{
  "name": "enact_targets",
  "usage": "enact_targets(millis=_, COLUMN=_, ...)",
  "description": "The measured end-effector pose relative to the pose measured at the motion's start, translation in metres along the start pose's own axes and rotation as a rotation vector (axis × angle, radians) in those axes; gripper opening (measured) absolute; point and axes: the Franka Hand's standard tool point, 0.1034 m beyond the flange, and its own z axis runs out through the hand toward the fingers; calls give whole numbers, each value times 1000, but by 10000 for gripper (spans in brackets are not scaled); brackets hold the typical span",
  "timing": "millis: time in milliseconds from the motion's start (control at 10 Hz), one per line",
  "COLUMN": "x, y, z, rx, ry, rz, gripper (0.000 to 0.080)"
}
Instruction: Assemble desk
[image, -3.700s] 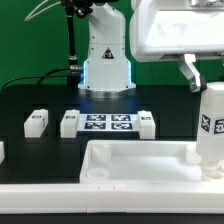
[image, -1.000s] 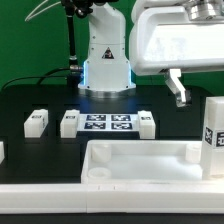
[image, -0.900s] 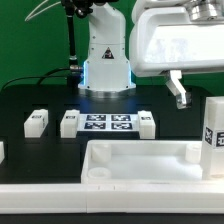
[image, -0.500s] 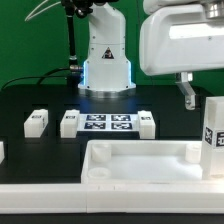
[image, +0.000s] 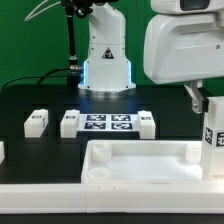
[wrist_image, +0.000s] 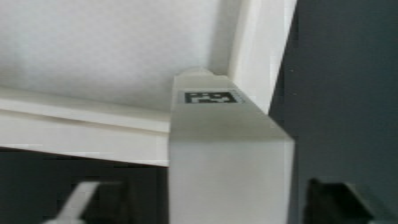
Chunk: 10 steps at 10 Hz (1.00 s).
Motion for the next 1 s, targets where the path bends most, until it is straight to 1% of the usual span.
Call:
enact_targets(millis=100, x=0, y=0, z=0, rx=0, ry=0, rz=80, gripper=439)
enact_targets(millis=200, x=0, y=0, z=0, rx=0, ry=0, rz=141, gripper=285)
enact_targets(millis=300, x=0, y=-1, z=0, rx=1, ry=0, rz=196, gripper=285)
enact_targets(millis=400, x=2, y=0, z=1, rx=-1, ry=27, rz=288, gripper=285)
enact_targets(millis=500, x=0, y=0, z=1, rx=1, ry=78, rz=386, gripper=285)
enact_targets(millis=600, x=-4, y=0, z=1, rx=8, ry=106, rz=550, gripper=285)
enact_targets(millis=700, x=-4, y=3, z=1, rx=40, ry=132, rz=751, gripper=285)
enact_targets(millis=800, x=-6, y=6, z=1, rx=88, ry=149, rz=964, gripper=285)
enact_targets(millis=900, x=-7, y=8, z=1, rx=128, ry=135, rz=1087, gripper=288)
enact_targets(millis=1000, x=-7, y=12, z=1, rx=155, ry=122, rz=1165, gripper=288)
